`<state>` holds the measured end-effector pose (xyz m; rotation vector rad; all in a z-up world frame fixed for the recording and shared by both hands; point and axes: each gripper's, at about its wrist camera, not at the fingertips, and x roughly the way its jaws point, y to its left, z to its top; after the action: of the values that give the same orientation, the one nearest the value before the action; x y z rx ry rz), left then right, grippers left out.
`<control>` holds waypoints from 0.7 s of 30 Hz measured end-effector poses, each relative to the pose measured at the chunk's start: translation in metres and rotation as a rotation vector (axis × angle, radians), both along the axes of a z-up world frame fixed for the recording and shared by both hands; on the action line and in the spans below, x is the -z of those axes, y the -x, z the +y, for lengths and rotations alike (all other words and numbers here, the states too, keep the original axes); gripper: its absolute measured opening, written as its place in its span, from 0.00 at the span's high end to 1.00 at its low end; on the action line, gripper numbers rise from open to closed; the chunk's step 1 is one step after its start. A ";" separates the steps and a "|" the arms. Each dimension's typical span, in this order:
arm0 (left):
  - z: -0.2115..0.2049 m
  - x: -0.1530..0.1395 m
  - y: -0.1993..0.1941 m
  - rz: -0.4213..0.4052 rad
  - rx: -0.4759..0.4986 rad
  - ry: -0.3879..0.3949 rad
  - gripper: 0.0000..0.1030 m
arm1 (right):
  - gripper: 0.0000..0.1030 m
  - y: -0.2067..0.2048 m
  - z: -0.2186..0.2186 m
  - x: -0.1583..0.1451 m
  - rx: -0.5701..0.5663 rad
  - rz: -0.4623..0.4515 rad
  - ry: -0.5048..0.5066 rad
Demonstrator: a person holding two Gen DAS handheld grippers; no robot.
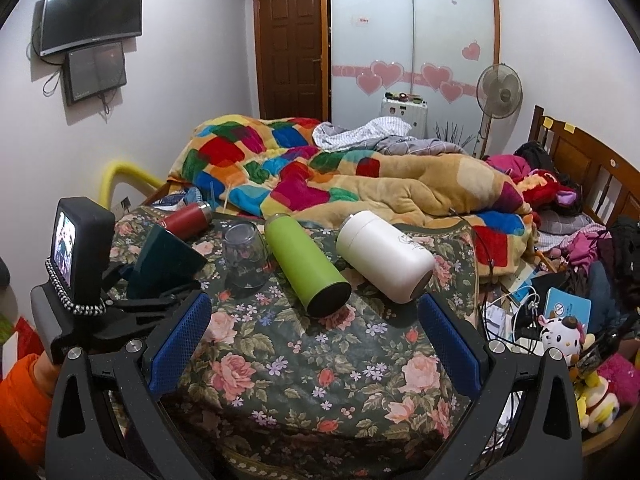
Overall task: Flip cup upright
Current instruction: 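Lift the dark green cup with the left gripper and turn it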
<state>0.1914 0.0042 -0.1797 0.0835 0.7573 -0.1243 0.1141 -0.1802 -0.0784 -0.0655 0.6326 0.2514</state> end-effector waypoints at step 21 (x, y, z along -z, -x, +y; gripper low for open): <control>-0.083 0.066 -0.023 0.156 0.124 -0.016 0.34 | 0.00 -0.007 -0.044 0.029 0.069 0.079 -0.017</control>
<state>0.2147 -0.0791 -0.2462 0.1369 0.9094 -0.2447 0.1211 -0.2246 -0.1069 -0.0171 0.7096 0.1930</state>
